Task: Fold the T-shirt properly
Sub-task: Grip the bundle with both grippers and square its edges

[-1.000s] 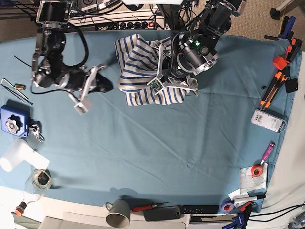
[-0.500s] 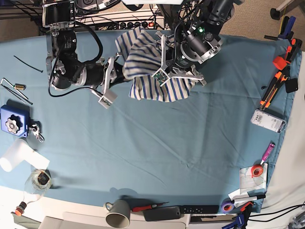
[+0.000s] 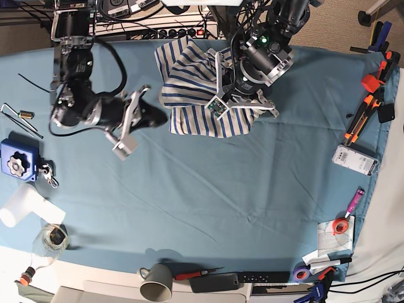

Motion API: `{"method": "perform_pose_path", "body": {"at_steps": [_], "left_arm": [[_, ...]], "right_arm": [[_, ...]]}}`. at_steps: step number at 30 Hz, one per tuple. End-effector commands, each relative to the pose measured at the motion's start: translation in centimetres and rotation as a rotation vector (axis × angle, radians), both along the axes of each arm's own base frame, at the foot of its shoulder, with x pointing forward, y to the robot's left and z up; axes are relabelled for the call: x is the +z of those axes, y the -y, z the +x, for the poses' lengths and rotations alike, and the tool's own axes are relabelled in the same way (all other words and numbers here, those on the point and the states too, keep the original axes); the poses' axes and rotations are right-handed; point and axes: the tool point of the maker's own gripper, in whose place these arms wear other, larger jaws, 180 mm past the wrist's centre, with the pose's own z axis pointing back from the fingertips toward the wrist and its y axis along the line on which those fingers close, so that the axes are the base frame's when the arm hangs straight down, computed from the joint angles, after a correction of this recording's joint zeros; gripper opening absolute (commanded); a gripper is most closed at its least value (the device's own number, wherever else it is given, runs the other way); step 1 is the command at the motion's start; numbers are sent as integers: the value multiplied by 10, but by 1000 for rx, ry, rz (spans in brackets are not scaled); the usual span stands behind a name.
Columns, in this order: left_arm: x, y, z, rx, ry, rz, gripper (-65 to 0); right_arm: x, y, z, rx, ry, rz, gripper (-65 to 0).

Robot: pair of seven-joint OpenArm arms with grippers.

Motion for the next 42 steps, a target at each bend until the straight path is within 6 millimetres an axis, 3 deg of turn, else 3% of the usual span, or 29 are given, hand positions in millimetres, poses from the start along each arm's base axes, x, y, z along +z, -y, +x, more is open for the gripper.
{"method": "perform_pose_path", "body": {"at_steps": [1,5,12,20,25,29,33,38,42], "left_arm": [[10,1,5,8,36,-16,-650],[11,2,6,7,42,-22,-650],[14,4,9,4,62,-38,-650],[41,-18,30,172,195,-42,-650],[43,-22,31,187,205,-26,-650],[49,-51,40,314,263,68,-650],[57,-75,43,405,320,158,-650],[55,-86,38,432,324,219,-650],[53,-99,32,476,317,283,-650]], "right_arm": [[16,3,10,-14,55,27,-650],[25,16,15,-56,68,49,-650],[64,-8,7,-3,84,314,-650],[54,-4,7,-15,74,259,-650],[38,-2,-7,-25,22,243,-650],[26,-4,-24,-29,-32,258,-650],[34,-10,-30,-20,-42,335,-650],[39,-16,-32,-4,-45,371,-650],[31,-41,-47,82,-98,381,-650]]}}
